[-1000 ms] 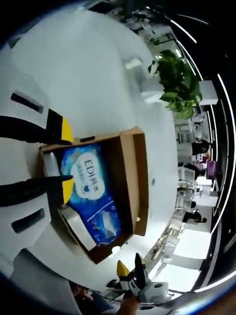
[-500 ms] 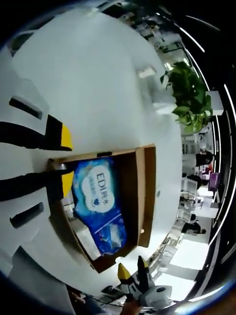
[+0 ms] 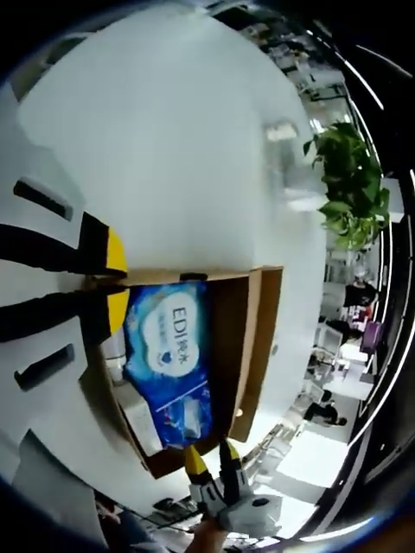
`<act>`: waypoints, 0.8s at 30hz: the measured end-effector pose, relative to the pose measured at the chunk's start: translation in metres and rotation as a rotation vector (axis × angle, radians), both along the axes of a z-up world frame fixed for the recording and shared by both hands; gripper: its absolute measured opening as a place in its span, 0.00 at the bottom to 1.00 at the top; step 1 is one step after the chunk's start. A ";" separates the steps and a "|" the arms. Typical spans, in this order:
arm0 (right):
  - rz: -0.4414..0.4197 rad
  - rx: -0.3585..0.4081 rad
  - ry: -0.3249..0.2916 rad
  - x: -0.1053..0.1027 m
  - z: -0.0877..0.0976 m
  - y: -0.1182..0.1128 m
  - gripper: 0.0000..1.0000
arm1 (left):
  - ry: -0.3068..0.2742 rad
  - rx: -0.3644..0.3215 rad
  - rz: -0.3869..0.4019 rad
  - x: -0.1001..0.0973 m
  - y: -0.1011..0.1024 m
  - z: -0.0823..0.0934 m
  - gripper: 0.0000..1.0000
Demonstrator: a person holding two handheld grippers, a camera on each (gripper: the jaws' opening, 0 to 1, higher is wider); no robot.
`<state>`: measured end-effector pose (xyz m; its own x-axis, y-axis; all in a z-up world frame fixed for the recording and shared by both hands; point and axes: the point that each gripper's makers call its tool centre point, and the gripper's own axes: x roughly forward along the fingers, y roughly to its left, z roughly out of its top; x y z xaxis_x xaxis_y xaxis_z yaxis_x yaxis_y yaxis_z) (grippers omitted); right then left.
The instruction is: Operate the shoe box by opening the lid, removing the specified soft item, and placing it in the target area until the item is outside and the box remains undamaged.
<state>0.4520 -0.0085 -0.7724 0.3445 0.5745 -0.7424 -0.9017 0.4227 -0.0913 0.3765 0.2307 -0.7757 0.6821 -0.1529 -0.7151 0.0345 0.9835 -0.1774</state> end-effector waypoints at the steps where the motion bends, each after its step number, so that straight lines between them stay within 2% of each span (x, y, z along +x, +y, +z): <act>1: 0.004 -0.005 0.003 0.001 -0.002 0.002 0.37 | 0.001 0.001 -0.001 0.000 0.000 0.000 0.03; 5: 0.021 -0.016 -0.004 0.003 -0.006 0.009 0.34 | 0.029 0.014 0.003 0.000 -0.001 0.000 0.02; 10: 0.036 -0.037 -0.006 0.009 -0.015 0.015 0.31 | 0.028 0.013 0.021 0.000 -0.001 0.000 0.02; 14: 0.064 -0.071 -0.030 0.014 -0.021 0.018 0.27 | 0.037 0.005 0.033 0.000 -0.002 0.000 0.02; 17: 0.075 -0.089 -0.044 0.018 -0.025 0.021 0.23 | 0.042 0.031 0.019 0.000 -0.004 0.000 0.02; 20: 0.080 -0.103 -0.046 0.019 -0.029 0.023 0.18 | 0.047 0.043 0.011 0.000 -0.003 -0.001 0.02; 24: 0.079 -0.138 -0.062 0.024 -0.033 0.020 0.05 | 0.049 0.021 0.020 0.001 -0.002 -0.002 0.02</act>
